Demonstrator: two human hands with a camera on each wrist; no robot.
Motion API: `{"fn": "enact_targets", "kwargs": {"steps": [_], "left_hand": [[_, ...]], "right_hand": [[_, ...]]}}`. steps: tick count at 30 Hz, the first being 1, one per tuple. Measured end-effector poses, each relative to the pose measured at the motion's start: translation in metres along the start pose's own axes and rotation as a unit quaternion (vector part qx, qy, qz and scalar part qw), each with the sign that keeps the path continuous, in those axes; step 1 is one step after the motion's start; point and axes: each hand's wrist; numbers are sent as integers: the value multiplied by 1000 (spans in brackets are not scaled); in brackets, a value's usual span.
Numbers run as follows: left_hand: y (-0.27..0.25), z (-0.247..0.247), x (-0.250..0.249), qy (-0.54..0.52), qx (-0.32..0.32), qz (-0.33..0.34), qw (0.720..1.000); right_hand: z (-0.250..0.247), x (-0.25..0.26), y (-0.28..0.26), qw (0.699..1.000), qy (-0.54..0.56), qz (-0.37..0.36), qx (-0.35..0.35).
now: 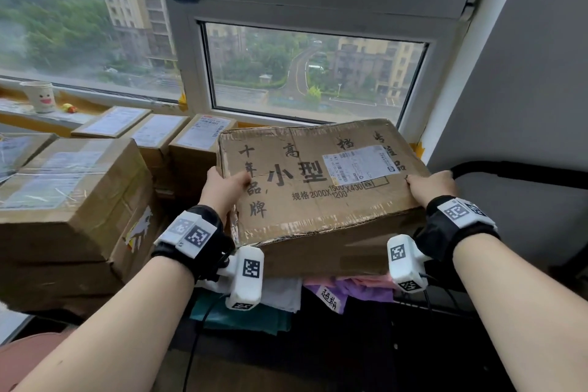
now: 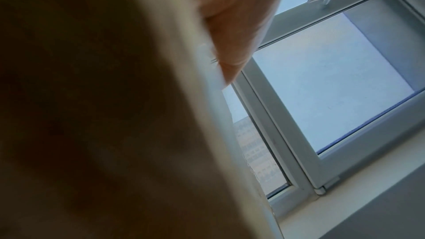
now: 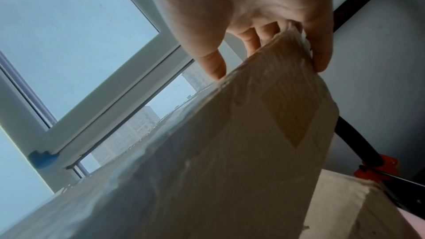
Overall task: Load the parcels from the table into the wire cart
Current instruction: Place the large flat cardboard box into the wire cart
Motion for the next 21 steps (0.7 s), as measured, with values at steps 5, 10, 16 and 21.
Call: {"fn": "enact_targets", "kwargs": {"steps": [5, 10, 16, 21], "left_hand": [[-9, -5, -10, -9, 24, 17, 1000], [-14, -4, -16, -8, 55, 35, 998], [-30, 10, -13, 21, 107, 73, 991], [-46, 27, 0, 51, 163, 83, 982]], "right_hand": [[-12, -9, -20, 999, 18, 1, -51], [-33, -26, -45, 995, 30, 7, -96], [-60, -71, -76, 987, 13, 53, -150], [-79, -112, -103, 977, 18, 110, -183]]}}
Point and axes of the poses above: each hand's wrist, its own y-axis towards the middle knuckle, its own z-axis out of the palm, x = y × z, and after that the axes turned 6 degrees about z, right-handed
